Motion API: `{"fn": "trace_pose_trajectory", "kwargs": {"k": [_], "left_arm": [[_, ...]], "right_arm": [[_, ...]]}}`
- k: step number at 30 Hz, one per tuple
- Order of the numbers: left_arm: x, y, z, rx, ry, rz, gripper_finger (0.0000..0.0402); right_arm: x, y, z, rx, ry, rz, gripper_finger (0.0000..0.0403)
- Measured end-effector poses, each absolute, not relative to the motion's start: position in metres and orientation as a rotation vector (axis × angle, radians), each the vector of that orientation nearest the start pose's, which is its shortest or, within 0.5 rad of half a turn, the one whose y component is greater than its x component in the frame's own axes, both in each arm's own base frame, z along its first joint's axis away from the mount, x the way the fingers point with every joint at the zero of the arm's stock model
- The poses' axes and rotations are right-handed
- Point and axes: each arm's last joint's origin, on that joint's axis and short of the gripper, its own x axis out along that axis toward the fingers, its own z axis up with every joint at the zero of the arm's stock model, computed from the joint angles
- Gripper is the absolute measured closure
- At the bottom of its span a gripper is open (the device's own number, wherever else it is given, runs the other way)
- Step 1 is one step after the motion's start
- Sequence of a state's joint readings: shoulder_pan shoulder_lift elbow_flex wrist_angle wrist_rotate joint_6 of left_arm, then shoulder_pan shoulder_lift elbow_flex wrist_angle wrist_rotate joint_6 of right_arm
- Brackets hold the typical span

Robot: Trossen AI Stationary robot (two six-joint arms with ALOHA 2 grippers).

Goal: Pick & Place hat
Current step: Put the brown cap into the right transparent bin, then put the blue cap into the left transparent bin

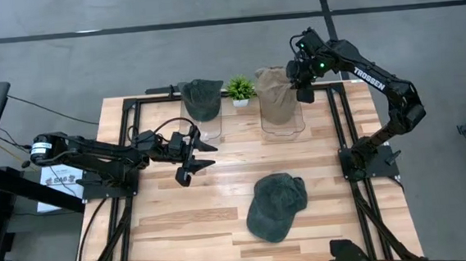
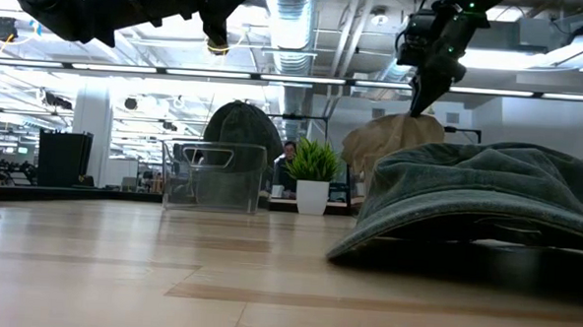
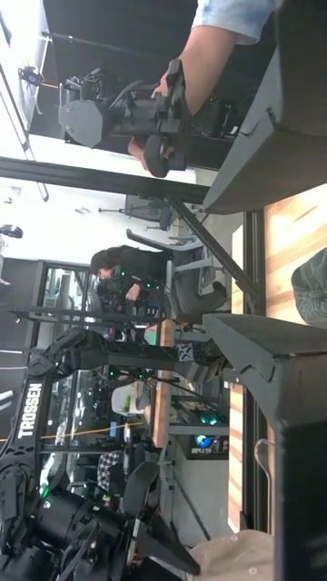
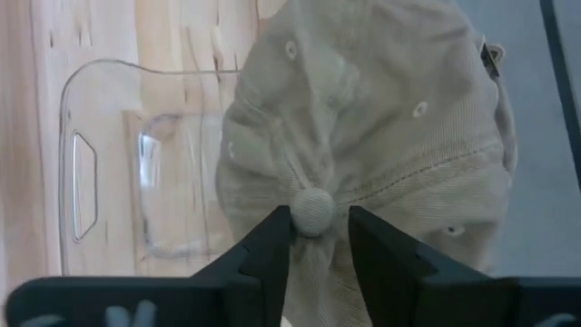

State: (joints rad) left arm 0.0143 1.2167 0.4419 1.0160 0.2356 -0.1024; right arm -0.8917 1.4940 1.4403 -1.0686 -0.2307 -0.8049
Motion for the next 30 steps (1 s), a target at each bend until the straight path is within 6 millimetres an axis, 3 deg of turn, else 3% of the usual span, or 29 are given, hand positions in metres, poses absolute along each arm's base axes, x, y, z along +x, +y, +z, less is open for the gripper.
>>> {"fn": "trace_pose_trajectory", "kwargs": {"k": [9,14,24,30], "left_arm": [[0.239,-0.003,0.246,-0.070,-0.231,-0.232,0.0213],[0.238,-0.003,0.248,-0.026,-0.247,-0.227,0.0213],[0.236,0.003,0.251,-0.019,-0.266,-0.201,0.0213],[0.236,0.003,0.252,-0.018,-0.271,-0.200,0.0213]], "right_arm": [[0.186,-0.219,0.327,-0.062,1.104,-0.178,0.0204],[0.185,-0.217,0.338,-0.034,1.101,-0.194,0.0171],[0.180,-0.211,0.365,0.075,1.064,-0.262,0.0179],[0.176,-0.188,0.380,0.110,0.972,-0.190,0.0200]]}}
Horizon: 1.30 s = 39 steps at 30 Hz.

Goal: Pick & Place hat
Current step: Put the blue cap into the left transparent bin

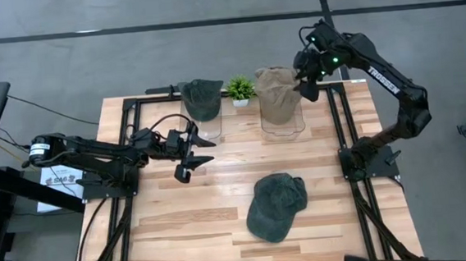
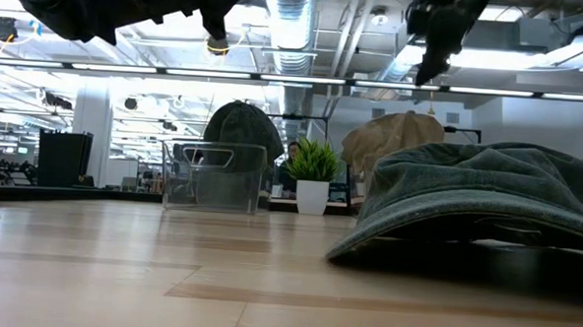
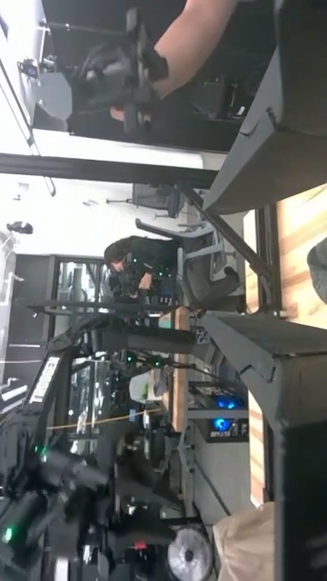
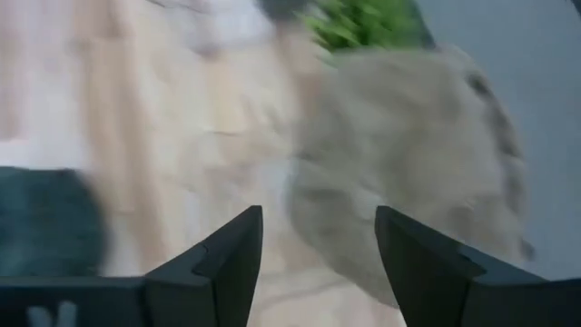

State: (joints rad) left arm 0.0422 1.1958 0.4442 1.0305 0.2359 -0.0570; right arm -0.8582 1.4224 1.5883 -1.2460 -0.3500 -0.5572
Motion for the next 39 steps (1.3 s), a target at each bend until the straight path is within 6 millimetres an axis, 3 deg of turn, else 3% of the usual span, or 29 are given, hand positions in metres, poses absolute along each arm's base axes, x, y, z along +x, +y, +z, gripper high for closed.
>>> {"fn": "trace_pose_trajectory", "kwargs": {"k": [9,15,22,27,39], "left_arm": [[0.236,0.002,0.252,-0.020,-0.267,-0.204,0.0213],[0.236,-0.012,0.249,-0.034,-0.235,-0.262,0.0213],[0.234,-0.039,0.246,-0.049,-0.202,-0.379,0.0213],[0.229,-0.061,0.245,-0.062,-0.185,-0.474,0.0213],[0.214,-0.106,0.239,-0.131,-0.109,-0.675,0.0213]], "right_arm": [[0.172,-0.118,0.415,0.092,0.771,0.030,0.0214],[0.179,-0.060,0.411,0.060,0.782,0.053,0.0232],[0.196,0.002,0.370,0.103,0.815,0.017,0.0258],[0.210,0.049,0.328,0.153,0.822,-0.001,0.0271],[0.241,0.154,0.230,0.114,0.779,-0.238,0.0300]]}}
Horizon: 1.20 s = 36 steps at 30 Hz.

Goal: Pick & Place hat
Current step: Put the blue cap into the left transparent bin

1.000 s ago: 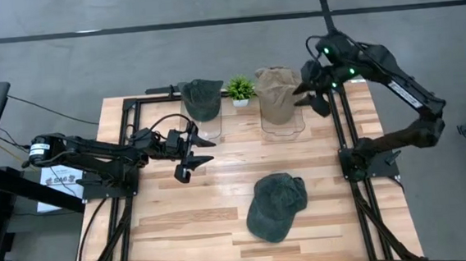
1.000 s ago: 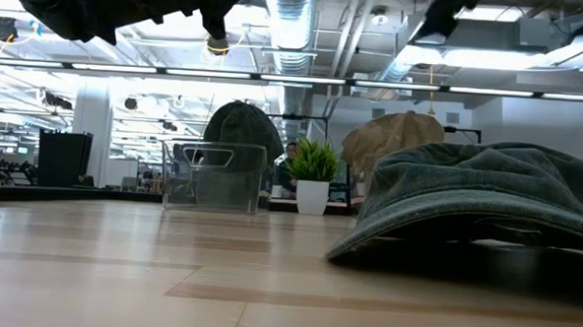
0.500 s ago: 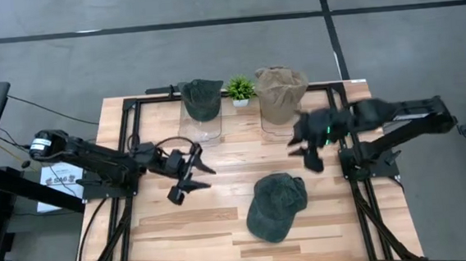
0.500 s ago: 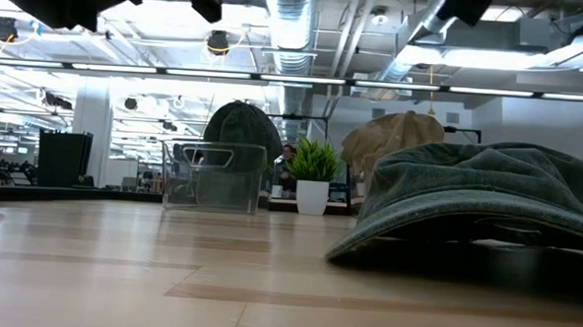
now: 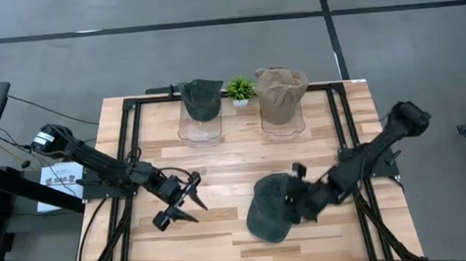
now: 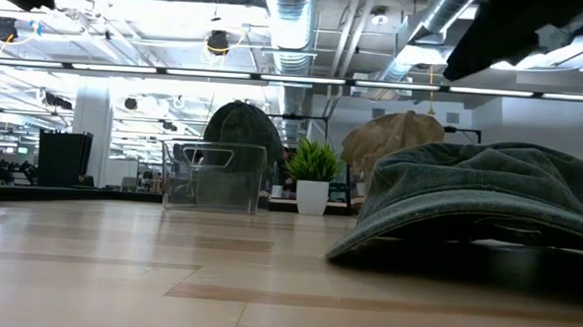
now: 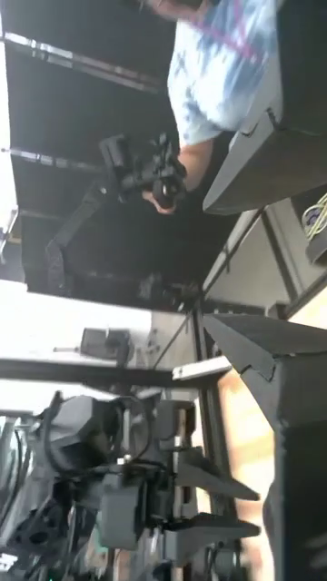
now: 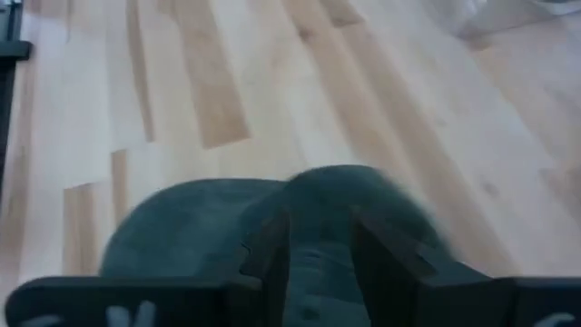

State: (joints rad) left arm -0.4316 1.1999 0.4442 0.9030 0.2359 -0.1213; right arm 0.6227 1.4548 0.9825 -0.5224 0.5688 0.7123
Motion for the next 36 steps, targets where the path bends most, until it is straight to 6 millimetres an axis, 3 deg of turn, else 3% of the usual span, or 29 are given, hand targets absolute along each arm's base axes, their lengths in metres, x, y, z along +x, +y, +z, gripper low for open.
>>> {"fn": "trace_pose_trajectory", "kwargs": {"k": [9,18,28,36], "left_arm": [[0.214,-0.122,0.227,-0.142,-0.041,-0.701,0.0213],[0.229,-0.128,0.192,-0.176,0.121,-0.684,0.0213],[0.239,-0.135,0.165,-0.170,0.162,-0.682,0.0213],[0.244,-0.138,0.156,-0.178,0.108,-0.688,0.0213]], "right_arm": [[0.257,0.219,0.177,0.152,0.610,-0.199,0.0306],[0.260,0.252,0.140,0.170,0.507,-0.185,0.0306],[0.261,0.257,0.142,0.271,0.448,-0.187,0.0306],[0.266,0.270,0.159,0.148,0.366,-0.127,0.0306]]}}
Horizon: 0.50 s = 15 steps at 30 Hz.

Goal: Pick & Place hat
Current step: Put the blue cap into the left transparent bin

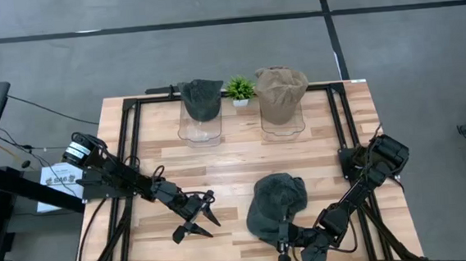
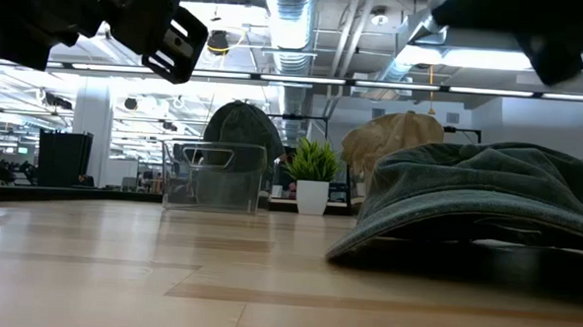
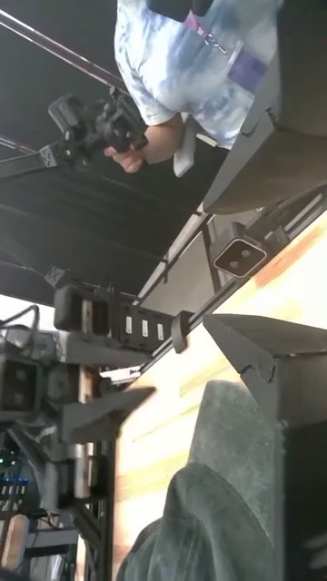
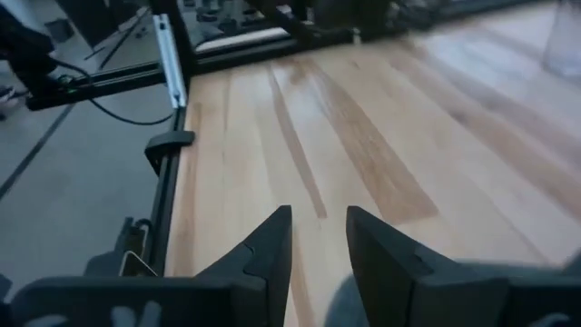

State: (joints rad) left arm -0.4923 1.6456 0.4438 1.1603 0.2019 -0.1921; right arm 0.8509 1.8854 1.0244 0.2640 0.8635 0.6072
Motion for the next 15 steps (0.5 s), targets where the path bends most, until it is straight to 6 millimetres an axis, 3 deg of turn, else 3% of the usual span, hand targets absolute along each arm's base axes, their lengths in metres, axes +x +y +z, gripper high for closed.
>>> {"fn": "trace_pose_trajectory", "kwargs": {"k": [10,15], "left_arm": [[0.271,-0.150,0.172,-0.153,0.033,-0.690,0.0213],[0.288,-0.156,0.168,-0.089,0.121,-0.662,0.0213]], "right_arm": [[0.282,0.288,0.200,-0.041,0.297,-0.061,0.0306],[0.287,0.294,0.216,-0.108,0.310,-0.057,0.0306]]}}
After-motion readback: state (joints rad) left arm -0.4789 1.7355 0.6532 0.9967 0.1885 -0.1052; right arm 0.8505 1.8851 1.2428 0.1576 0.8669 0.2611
